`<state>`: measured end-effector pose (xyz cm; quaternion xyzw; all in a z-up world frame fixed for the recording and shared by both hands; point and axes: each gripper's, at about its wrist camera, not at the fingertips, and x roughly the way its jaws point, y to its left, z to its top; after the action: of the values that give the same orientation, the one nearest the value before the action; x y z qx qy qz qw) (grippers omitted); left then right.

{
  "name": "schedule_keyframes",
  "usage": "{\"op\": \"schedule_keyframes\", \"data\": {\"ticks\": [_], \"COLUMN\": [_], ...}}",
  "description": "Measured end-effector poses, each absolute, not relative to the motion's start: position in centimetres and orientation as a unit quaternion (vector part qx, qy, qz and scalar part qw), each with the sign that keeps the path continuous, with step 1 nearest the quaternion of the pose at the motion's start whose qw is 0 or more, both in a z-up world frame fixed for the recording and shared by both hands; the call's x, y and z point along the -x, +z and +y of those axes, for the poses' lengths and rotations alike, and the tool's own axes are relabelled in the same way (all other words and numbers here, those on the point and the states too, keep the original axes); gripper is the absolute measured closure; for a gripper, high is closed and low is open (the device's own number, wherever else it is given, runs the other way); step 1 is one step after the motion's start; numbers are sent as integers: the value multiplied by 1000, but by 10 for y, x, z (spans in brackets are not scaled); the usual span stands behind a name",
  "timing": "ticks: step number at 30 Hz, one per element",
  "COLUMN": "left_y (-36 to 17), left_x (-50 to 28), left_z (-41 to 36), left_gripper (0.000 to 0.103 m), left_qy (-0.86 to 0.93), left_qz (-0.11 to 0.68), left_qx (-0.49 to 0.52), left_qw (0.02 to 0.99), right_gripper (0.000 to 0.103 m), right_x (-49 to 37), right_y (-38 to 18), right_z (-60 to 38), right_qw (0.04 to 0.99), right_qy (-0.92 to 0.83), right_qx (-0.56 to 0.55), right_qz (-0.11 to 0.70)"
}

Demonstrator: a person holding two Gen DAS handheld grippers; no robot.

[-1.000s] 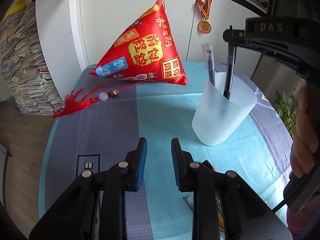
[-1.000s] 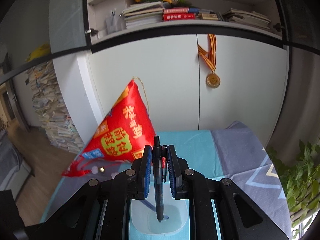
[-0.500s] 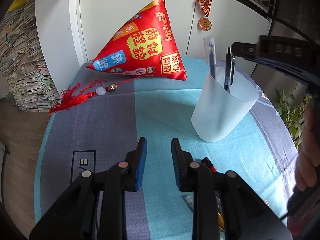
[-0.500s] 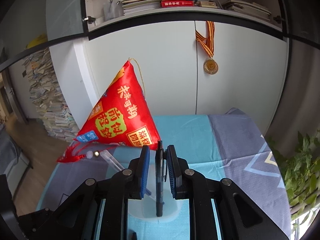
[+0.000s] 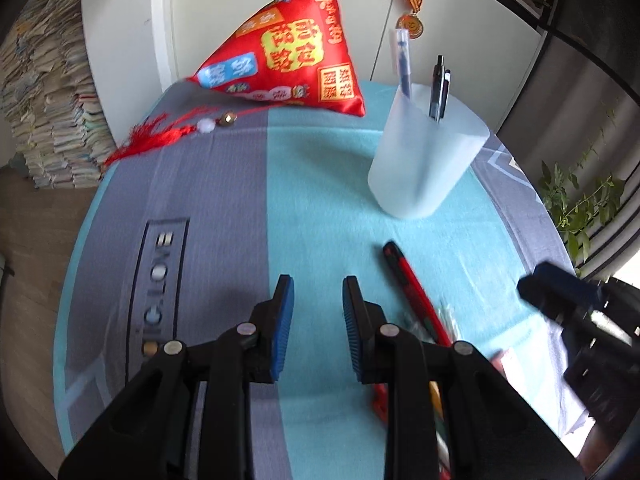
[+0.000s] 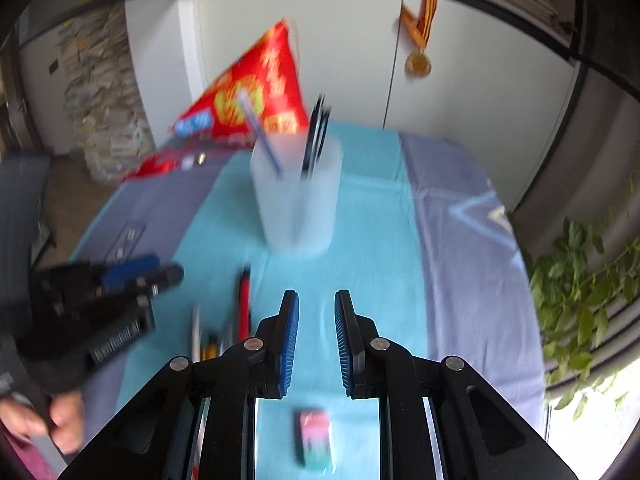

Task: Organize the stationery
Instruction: 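Move both tools back down toward the remaining pens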

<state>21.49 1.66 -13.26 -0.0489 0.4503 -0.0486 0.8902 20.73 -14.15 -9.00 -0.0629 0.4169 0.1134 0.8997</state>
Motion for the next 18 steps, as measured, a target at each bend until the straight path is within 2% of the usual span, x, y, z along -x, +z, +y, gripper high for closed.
{"op": "schedule_keyframes", "data": {"ticks": [5, 18], "left_y": [-140, -151], "left_x": [-186, -157], "left_z": [24, -8], "left_gripper": [80, 80], "left_qy": [-43, -74], "left_qz": [468, 479], "left_qx": [57, 14], "left_qw": [881, 874], "right_gripper": [86, 86], "right_x": [-174, -110], "right_y": [-109, -125], "right_z": [-142, -132], "right_qw": [883, 870], "right_qy": [150, 172], "right_qx": [40, 87], "right_qz": [442, 454]}}
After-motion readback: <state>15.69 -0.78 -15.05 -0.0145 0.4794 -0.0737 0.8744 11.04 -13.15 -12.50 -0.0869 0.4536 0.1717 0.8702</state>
